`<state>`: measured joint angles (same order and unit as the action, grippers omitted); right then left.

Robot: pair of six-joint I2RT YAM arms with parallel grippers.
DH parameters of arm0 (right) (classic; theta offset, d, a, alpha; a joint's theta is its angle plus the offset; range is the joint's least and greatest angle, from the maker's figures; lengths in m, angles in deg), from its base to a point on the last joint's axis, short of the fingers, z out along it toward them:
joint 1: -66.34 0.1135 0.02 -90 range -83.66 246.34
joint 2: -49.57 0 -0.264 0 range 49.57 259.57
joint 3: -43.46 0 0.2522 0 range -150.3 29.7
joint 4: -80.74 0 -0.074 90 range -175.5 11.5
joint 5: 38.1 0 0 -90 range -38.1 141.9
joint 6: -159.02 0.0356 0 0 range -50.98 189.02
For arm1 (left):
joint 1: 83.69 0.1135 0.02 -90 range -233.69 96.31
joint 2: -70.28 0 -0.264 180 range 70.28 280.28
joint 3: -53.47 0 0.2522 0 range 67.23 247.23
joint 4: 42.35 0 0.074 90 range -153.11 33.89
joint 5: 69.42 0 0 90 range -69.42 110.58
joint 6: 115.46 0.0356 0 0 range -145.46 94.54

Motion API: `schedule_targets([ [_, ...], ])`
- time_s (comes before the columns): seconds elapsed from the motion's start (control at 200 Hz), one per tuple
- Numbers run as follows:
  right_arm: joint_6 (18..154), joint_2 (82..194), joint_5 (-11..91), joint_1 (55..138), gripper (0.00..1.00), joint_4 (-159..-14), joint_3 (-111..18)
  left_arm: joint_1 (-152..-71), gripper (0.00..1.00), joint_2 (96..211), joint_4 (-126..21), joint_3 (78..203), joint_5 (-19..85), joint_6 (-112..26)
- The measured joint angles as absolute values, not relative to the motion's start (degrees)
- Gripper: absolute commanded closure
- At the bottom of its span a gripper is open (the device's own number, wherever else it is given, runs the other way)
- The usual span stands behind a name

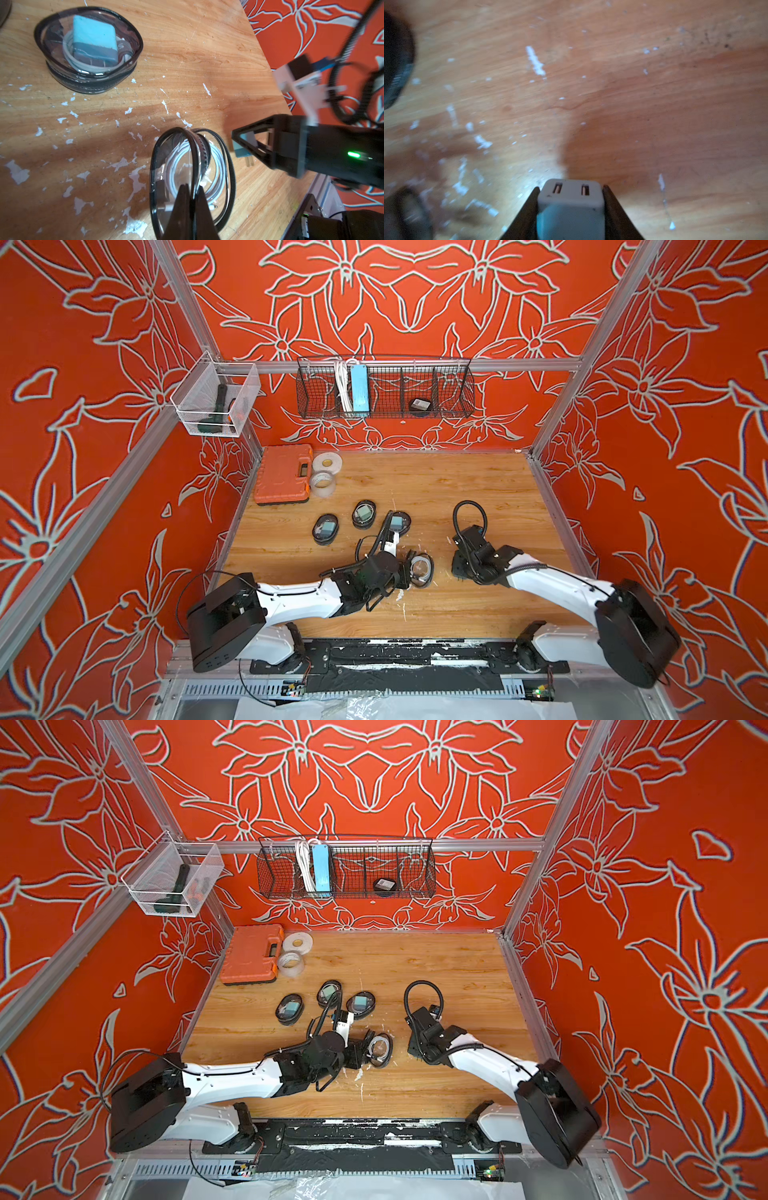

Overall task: Pack away charging kits
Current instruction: Pick up the plug from the center of the board, then place the plug in the storage bag, then place the storage bag at the center of the board.

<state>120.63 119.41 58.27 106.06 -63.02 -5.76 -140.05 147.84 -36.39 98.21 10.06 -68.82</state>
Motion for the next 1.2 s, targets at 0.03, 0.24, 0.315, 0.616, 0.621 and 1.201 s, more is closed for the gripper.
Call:
schedule_targets([
  [0.03, 120.2, 117.5, 58.2, 107.4, 0.97, -63.5, -5.8, -140.0, 1.00, 148.2, -36.4, 98.3, 10.3, -68.8],
  [0.24, 117.3, 111.7, 57.5, 114.8, 1.00, -67.0, -6.4, -140.0, 1.00, 150.1, -36.3, 98.9, 11.2, -68.8],
  [0.315, 116.7, 113.2, 57.2, 116.1, 1.00, -67.9, -6.7, -140.0, 1.00, 150.3, -36.2, 99.1, 11.6, -68.8],
  [0.616, 115.8, 122.1, 57.1, 120.4, 1.00, -70.6, -10.3, -140.0, 1.00, 151.1, -34.4, 99.1, 13.7, -68.8],
  [0.621, 115.8, 122.2, 57.1, 120.4, 1.00, -70.7, -10.4, -140.0, 1.00, 151.2, -34.4, 99.1, 13.7, -68.8],
  [1.201, 116.1, 128.5, 59.6, 120.4, 0.73, -72.6, -10.6, -140.0, 1.00, 153.1, -29.3, 99.0, 16.7, -70.9],
])
